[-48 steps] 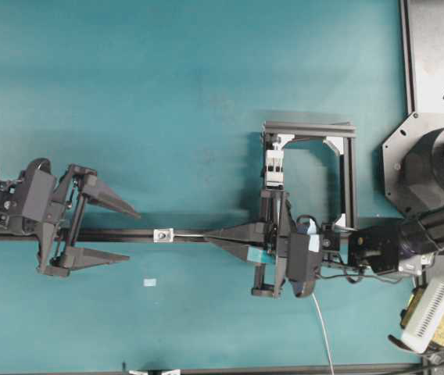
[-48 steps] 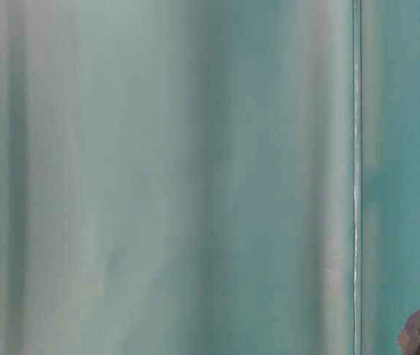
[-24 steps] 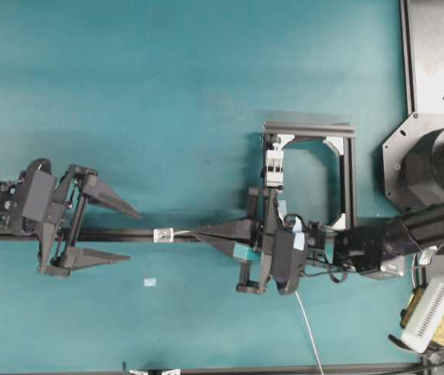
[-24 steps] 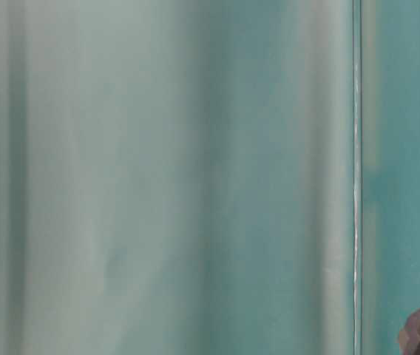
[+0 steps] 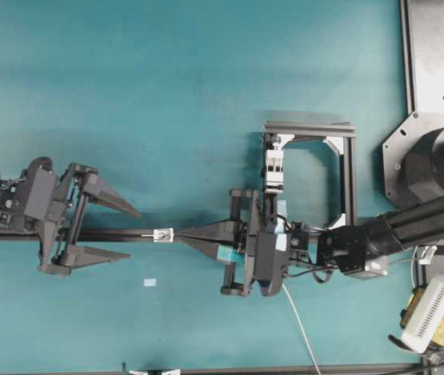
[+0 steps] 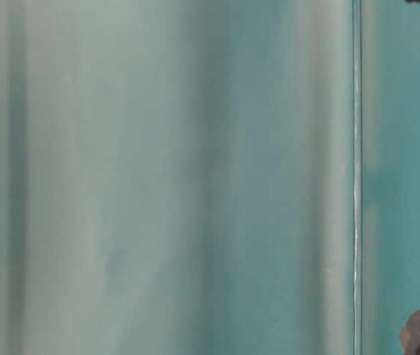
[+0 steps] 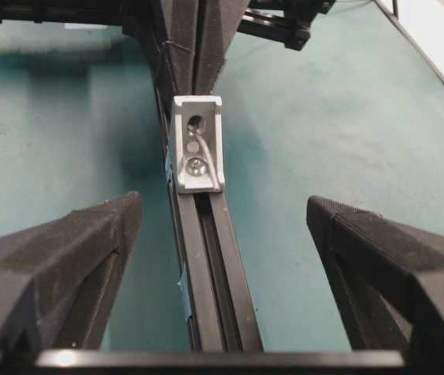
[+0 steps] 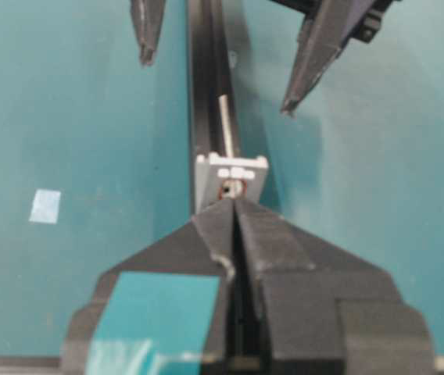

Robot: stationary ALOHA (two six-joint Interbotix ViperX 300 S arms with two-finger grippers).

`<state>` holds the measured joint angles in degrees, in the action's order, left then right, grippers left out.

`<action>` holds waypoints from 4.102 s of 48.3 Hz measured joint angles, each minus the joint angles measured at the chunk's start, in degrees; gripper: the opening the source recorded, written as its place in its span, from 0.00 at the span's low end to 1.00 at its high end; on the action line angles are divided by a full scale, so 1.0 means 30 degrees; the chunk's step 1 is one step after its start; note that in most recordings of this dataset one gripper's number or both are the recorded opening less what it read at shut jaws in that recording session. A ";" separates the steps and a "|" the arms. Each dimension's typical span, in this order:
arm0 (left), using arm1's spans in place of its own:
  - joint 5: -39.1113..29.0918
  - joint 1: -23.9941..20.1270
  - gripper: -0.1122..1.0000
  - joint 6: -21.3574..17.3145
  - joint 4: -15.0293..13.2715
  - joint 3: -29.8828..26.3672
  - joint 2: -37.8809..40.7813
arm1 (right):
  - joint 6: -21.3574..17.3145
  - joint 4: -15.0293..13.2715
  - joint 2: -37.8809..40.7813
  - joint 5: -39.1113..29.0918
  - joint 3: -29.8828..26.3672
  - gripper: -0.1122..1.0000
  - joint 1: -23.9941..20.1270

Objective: Insert the wire into the hole on the right side and pull it with the left arm.
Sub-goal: 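Push the wire tip through the bracket hole toward the left, then move the left gripper to the bracket and close on the wire tip, then pull the wire leftward through the hole with the left gripper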

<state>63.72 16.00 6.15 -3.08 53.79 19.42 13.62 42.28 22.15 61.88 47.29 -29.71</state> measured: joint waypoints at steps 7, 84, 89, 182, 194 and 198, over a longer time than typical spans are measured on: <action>-0.0322 0.0000 0.75 0.0029 0.0000 -0.0088 0.0000 | 0.0000 -0.0322 0.0029 -0.0205 -0.0117 0.13 0.0176; -0.3252 -0.0264 0.01 0.0205 0.0000 -0.1113 -0.0791 | 0.0000 -0.0381 0.0029 -0.0439 -0.0117 0.13 0.0205; -0.3340 -0.0293 0.01 0.0205 -0.0029 -0.1113 -0.0879 | -0.0029 -0.0381 0.0029 -0.0410 -0.0117 0.13 0.0205; -0.8848 0.0264 0.01 0.0264 0.0088 0.3691 -0.7002 | -0.0088 -0.0381 -0.1875 -0.2549 0.1113 0.72 0.0234; -1.0166 0.0410 0.01 0.0293 0.0088 0.4687 -0.8701 | -0.0088 -0.0352 -0.1875 -0.2607 0.1143 0.72 0.0234; -1.0283 0.0469 0.01 0.0381 0.0088 0.5127 -0.9287 | -0.0088 -0.0381 -0.1875 -0.2607 0.1143 0.72 0.0234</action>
<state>32.87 17.40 7.29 -2.81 69.17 -8.44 13.36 41.13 16.52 54.05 50.71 -29.00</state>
